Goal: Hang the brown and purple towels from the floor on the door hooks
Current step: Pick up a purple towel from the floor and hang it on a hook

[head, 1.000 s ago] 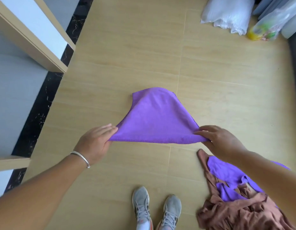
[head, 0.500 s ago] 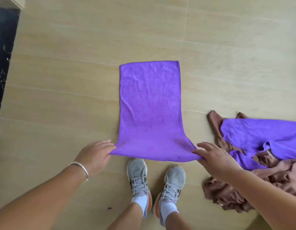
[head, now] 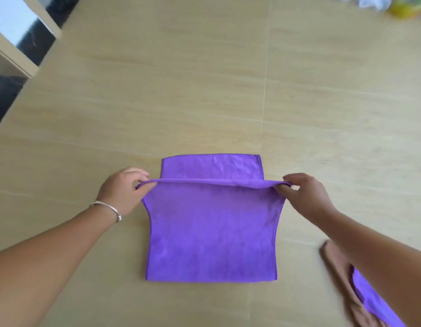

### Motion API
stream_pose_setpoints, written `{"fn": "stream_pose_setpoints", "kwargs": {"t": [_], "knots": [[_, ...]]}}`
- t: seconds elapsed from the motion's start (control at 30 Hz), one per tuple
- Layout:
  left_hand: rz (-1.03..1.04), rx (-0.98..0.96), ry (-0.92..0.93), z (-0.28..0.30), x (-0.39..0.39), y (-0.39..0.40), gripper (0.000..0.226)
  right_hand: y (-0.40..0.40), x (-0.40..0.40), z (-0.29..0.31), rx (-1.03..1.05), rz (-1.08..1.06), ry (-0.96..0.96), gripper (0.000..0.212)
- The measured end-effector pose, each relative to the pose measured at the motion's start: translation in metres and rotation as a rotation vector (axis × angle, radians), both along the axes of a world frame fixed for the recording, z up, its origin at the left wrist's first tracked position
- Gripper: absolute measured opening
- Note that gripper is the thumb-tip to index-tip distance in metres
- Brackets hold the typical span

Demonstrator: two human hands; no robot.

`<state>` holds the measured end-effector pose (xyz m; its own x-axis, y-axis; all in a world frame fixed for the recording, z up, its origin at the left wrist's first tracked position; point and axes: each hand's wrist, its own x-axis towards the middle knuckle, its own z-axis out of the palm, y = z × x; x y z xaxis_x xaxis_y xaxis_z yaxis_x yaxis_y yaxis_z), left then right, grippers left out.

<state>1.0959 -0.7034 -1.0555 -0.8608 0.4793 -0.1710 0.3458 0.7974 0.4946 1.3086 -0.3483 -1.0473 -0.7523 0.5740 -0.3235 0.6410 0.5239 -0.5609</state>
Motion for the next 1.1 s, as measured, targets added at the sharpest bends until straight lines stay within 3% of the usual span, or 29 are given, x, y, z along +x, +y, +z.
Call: {"fn": "stream_pose_setpoints", "kwargs": {"t": [0.07, 0.13, 0.17, 0.23, 0.3, 0.43, 0.53, 0.7, 0.87, 1.1], "knots": [[0.011, -0.048, 0.007, -0.021, -0.038, 0.024, 0.014, 0.018, -0.039, -0.018, 0.018, -0.011, 0.0, 0.03], [0.041, -0.141, 0.056, -0.048, -0.069, 0.046, 0.011, 0.034, -0.074, -0.046, 0.068, -0.06, -0.001, 0.017], [0.068, -0.19, 0.077, -0.063, -0.077, 0.056, 0.026, 0.038, -0.087, -0.061, 0.108, -0.092, -0.016, 0.018], [0.093, -0.238, 0.107, -0.092, -0.073, 0.068, 0.056, 0.037, -0.097, -0.092, 0.198, -0.095, -0.074, 0.046], [-0.052, -0.238, 0.162, -0.118, -0.036, 0.073, 0.068, 0.015, -0.085, -0.117, 0.296, 0.036, -0.086, 0.056], [-0.391, -0.323, 0.198, -0.157, 0.068, 0.055, 0.071, -0.041, -0.02, -0.146, 0.403, 0.568, -0.11, 0.064], [-0.436, -0.438, 0.168, -0.175, 0.1, 0.04, 0.075, -0.056, 0.011, -0.159, 0.429, 0.783, -0.271, 0.075], [-0.449, -0.442, 0.209, -0.187, 0.074, 0.044, 0.075, -0.034, -0.012, -0.163, 0.519, 0.868, -0.305, 0.081], [-0.388, -0.502, 0.15, -0.179, 0.033, 0.062, 0.076, -0.032, -0.043, -0.156, 0.552, 0.765, -0.293, 0.075], [-0.546, -0.342, 0.219, -0.179, 0.086, 0.002, 0.068, -0.049, 0.022, -0.165, 0.521, 1.017, -0.082, 0.071]]}}
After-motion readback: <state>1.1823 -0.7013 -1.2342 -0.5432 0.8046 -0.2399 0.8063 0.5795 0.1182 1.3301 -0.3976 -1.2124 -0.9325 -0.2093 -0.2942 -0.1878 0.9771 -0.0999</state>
